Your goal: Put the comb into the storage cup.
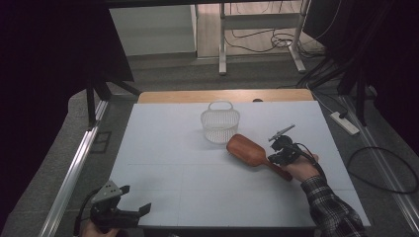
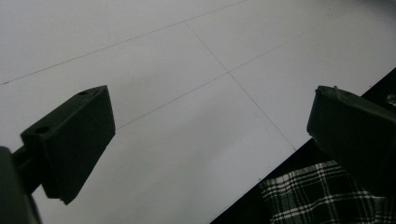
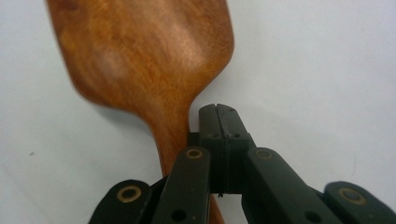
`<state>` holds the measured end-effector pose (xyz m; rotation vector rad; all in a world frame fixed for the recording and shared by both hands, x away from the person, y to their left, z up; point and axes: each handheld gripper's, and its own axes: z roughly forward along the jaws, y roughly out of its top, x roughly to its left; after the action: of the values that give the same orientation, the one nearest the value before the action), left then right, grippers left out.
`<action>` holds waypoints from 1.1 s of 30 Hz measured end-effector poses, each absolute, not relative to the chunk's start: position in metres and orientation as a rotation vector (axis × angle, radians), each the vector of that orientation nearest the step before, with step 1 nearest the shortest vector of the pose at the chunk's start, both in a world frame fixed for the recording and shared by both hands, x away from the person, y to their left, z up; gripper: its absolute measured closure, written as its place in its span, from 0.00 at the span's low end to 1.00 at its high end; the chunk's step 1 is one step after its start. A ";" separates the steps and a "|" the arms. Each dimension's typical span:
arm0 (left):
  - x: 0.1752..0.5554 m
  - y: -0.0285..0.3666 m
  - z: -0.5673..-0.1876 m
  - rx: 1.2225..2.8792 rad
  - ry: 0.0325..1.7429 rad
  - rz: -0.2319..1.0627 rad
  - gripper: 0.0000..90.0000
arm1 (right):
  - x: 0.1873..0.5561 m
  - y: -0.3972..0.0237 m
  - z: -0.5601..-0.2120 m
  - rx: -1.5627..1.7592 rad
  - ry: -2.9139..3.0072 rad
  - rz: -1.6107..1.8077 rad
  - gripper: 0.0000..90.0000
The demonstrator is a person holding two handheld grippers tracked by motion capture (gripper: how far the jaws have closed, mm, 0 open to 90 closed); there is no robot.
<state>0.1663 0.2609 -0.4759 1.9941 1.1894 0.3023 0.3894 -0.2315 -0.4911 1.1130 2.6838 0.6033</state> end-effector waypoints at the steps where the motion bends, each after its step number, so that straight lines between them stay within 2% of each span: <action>1: 0.166 0.261 -0.476 1.994 1.189 0.302 0.02 | 0.387 -0.232 -0.491 1.116 2.685 0.613 1.00; 21: 0.167 0.260 -0.476 1.998 1.187 0.303 0.02 | 0.359 -0.230 -0.490 1.134 2.671 0.666 1.00; 33: 0.167 0.260 -0.476 2.005 1.184 0.304 0.02 | 0.356 -0.230 -0.487 1.134 2.653 0.687 0.99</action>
<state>0.1670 0.2601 -0.4759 2.0054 1.1837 0.3039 0.3560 -0.2300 -0.4873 1.1344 2.6533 0.6867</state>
